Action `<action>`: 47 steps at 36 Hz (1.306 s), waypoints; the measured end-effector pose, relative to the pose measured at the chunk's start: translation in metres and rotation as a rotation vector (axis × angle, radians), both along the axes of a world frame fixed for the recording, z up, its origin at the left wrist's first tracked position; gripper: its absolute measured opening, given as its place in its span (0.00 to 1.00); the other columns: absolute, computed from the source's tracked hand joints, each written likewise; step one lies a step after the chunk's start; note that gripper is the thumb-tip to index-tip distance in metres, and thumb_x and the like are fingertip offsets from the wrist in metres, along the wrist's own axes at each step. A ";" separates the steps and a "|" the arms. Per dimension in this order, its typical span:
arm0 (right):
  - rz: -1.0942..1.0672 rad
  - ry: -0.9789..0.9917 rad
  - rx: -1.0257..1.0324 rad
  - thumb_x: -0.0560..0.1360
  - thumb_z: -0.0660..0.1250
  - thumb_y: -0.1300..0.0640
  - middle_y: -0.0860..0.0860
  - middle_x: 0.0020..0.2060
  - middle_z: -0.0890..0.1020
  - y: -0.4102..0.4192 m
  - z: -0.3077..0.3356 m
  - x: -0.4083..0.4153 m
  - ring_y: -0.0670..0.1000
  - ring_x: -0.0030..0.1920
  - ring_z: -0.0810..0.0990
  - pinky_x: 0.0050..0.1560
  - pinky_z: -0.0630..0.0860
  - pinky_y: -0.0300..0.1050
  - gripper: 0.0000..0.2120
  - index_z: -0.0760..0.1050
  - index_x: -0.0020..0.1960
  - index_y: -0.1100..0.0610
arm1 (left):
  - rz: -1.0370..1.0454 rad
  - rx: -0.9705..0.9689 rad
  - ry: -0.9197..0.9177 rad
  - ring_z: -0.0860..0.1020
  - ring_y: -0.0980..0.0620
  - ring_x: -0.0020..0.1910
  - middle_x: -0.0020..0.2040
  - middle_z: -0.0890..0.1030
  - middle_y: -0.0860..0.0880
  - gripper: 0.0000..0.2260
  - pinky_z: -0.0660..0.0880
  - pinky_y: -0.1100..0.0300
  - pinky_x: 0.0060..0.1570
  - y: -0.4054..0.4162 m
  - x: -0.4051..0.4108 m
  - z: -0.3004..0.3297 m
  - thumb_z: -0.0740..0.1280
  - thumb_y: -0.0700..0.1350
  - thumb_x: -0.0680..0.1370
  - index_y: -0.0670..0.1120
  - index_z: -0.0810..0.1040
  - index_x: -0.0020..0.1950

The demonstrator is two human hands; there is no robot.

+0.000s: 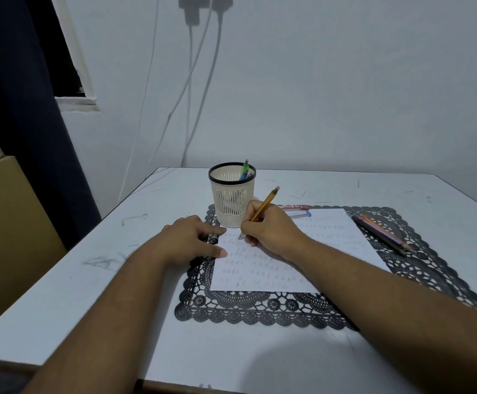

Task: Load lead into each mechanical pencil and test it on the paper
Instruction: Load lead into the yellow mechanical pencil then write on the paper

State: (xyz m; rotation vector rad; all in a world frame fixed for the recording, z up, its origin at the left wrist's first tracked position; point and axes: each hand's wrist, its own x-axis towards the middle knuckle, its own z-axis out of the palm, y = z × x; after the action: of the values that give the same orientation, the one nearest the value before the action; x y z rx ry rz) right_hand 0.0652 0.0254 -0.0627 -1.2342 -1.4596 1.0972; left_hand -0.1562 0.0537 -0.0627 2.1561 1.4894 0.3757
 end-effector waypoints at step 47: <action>-0.167 0.084 0.030 0.77 0.70 0.69 0.60 0.38 0.82 0.006 0.031 0.041 0.54 0.38 0.82 0.44 0.83 0.45 0.04 0.76 0.45 0.63 | 0.016 -0.017 0.002 0.75 0.52 0.55 0.52 0.74 0.57 0.35 0.72 0.52 0.61 -0.001 -0.002 -0.004 0.70 0.76 0.55 0.72 0.79 0.62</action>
State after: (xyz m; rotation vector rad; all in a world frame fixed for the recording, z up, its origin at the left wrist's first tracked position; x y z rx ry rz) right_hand 0.1064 0.0309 -0.0313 -1.2504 -1.2819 0.9995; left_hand -0.1582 0.0529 -0.0666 2.1334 1.5069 0.3654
